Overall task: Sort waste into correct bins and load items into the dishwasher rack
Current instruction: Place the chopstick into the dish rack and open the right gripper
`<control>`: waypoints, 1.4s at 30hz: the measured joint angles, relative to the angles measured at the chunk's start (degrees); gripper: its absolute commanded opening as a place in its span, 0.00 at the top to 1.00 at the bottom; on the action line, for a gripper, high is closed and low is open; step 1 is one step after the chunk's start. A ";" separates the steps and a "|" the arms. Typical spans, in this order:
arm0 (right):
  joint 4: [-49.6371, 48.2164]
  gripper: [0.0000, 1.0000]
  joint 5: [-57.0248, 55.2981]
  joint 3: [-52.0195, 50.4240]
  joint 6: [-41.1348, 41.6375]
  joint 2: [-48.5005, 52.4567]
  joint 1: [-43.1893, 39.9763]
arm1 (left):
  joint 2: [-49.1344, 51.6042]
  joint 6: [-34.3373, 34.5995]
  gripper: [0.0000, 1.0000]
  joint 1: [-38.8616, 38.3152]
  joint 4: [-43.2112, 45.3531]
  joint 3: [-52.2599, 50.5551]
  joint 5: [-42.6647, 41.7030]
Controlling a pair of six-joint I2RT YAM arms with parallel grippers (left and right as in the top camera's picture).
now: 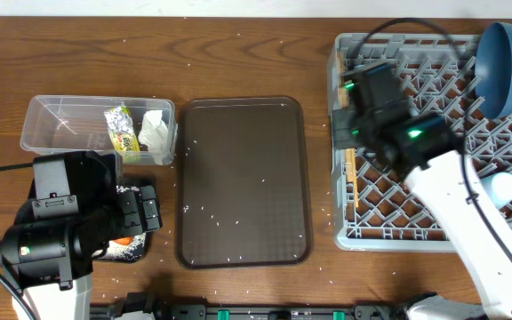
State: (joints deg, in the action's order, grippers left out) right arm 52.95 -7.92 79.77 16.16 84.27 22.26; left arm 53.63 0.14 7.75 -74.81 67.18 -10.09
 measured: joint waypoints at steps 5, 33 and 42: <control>0.44 0.99 -1.03 -0.39 -2.45 5.35 -4.44 | 0.00 0.00 0.02 0.00 0.00 0.00 -0.02; 22.38 0.01 12.83 -0.72 1.33 -15.19 -1.40 | 0.00 0.00 0.02 0.00 0.02 0.00 0.00; 25.33 0.01 2.40 -0.74 1.22 -27.54 -1.44 | 0.00 -0.02 0.02 0.00 0.02 0.00 0.00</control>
State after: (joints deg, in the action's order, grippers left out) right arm 78.28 -5.52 79.02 17.39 56.73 20.82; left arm 53.63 0.12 7.75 -74.78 67.18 -10.09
